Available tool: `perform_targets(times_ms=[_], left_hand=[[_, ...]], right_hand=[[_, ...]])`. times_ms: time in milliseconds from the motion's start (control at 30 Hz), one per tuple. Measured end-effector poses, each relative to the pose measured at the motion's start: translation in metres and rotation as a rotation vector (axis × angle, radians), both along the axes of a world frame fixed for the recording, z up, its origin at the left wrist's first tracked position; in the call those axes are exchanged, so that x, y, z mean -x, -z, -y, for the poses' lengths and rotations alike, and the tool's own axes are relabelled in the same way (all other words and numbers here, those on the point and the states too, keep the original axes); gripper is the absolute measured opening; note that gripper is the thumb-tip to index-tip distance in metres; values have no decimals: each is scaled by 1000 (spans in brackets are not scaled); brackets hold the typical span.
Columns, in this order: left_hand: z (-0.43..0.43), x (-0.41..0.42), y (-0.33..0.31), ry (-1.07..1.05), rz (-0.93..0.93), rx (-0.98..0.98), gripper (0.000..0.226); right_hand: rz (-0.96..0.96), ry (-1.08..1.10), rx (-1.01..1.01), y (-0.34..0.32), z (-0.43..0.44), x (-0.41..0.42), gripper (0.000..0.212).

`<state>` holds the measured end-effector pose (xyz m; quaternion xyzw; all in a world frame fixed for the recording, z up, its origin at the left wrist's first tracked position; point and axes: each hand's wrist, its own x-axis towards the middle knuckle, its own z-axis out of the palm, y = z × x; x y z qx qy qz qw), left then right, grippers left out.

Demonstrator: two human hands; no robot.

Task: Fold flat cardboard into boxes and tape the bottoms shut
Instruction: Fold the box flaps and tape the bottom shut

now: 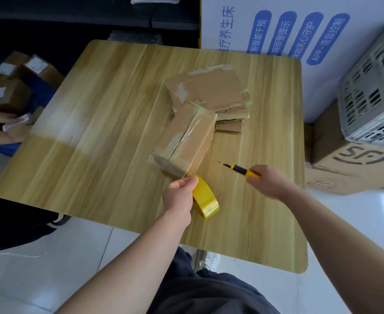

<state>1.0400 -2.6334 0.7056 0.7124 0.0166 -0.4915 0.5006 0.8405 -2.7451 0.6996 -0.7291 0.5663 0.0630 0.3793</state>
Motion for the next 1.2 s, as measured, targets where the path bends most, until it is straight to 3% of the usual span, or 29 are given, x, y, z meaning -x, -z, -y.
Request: perform_targets(times_ms=[100, 200, 367, 633, 733, 800, 933, 1033, 1133, 1200], left_hand=[[-1, 3, -1, -7, -10, -4, 12], [-1, 2, -3, -18, -6, -3, 12], [0, 0, -9, -20, -19, 18, 12], [4, -11, -13, 17, 57, 10, 13], [3, -19, -12, 55, 116, -12, 13], [-1, -23, -12, 89, 170, -27, 11], [-6, -29, -9, 71, 177, -37, 14], [-6, -30, -10, 77, 169, -46, 19], [-3, -32, -9, 101, 200, -59, 19], [-3, -34, -7, 99, 210, -79, 19]], right_hand=[[79, -73, 96, -32, 7, -3, 28], [19, -216, 183, -54, 10, -16, 41], [-147, -439, 309, -70, 13, -41, 45], [-238, -532, 399, -77, 16, -76, 47], [-469, -631, 432, -69, 20, -77, 49], [-559, -597, 351, -53, 19, -61, 50], [-339, -344, 135, -11, 7, -34, 37], [-277, -222, 117, 26, -8, -30, 27], [-277, -168, 103, 49, -21, -30, 37], [-103, -128, 173, 47, -25, -40, 47]])
